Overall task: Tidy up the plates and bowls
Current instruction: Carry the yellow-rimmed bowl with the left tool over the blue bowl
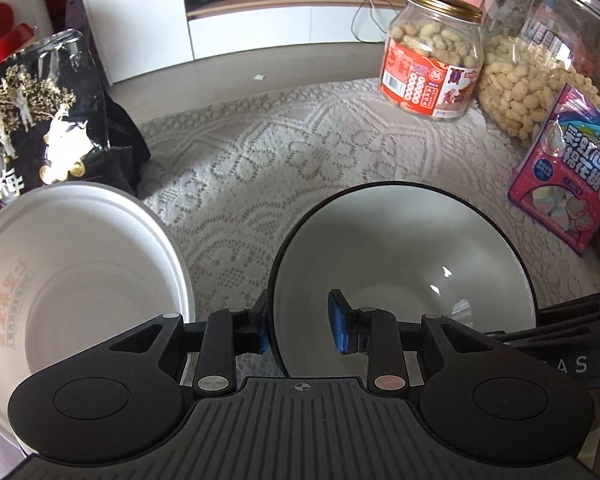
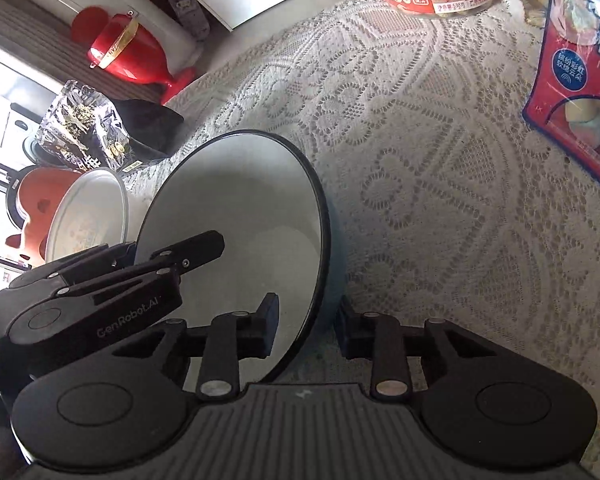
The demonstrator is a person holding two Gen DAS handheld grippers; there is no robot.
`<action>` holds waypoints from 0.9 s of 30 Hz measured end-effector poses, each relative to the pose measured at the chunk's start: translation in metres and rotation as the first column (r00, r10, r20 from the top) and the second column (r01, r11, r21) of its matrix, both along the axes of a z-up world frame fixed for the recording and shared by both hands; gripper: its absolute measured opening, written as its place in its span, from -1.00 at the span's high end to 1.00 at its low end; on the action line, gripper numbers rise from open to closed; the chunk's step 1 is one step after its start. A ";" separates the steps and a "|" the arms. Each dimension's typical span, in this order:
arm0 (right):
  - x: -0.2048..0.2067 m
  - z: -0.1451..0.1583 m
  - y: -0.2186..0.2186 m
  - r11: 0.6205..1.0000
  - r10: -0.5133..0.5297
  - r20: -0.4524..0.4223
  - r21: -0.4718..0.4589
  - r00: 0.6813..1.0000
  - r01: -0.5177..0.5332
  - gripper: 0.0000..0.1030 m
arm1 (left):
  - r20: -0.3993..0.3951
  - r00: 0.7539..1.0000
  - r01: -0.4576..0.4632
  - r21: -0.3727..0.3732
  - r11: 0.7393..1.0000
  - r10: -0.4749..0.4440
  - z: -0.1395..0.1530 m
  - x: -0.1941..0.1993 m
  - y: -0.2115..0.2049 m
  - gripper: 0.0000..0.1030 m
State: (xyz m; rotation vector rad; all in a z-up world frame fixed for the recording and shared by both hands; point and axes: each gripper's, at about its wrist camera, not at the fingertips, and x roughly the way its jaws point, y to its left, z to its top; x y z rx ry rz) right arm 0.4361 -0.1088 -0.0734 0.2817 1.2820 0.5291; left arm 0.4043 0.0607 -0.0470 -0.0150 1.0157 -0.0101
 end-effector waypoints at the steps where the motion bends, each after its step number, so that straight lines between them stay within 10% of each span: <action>1: -0.002 0.001 0.001 1.000 0.000 0.010 -0.007 1.000 0.000 0.43 | -0.003 1.000 0.000 -0.001 1.000 0.000 0.000 0.000 0.000 0.38; 27: -0.085 0.099 -0.042 0.996 0.024 0.302 -0.084 0.953 0.002 0.42 | 0.172 0.980 0.100 0.012 0.995 -0.100 0.091 -0.077 -0.051 0.38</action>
